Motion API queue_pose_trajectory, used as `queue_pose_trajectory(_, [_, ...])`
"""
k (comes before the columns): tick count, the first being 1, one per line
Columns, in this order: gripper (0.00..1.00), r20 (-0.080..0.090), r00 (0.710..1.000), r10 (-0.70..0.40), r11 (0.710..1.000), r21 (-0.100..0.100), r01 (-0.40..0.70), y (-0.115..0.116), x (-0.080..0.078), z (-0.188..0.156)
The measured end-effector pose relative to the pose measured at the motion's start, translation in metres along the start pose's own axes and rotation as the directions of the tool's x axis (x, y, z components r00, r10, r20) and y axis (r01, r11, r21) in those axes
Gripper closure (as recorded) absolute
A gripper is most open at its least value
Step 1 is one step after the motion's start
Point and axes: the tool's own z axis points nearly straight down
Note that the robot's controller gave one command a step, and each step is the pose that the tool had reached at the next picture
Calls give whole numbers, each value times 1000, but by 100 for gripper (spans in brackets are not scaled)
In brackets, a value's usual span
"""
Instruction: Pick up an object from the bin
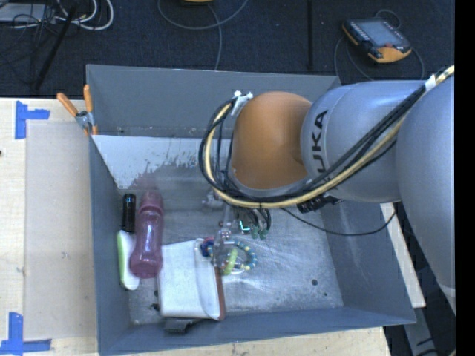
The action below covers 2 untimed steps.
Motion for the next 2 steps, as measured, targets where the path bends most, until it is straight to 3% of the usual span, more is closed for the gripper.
queue_pose_trajectory(1, [0, 8, 1000, 4, 1000, -1, -4, -1, -2, -5])
queue_pose_trajectory(2, [0, 10, 995, -100, 995, 0, 100, -40, 20, 44])
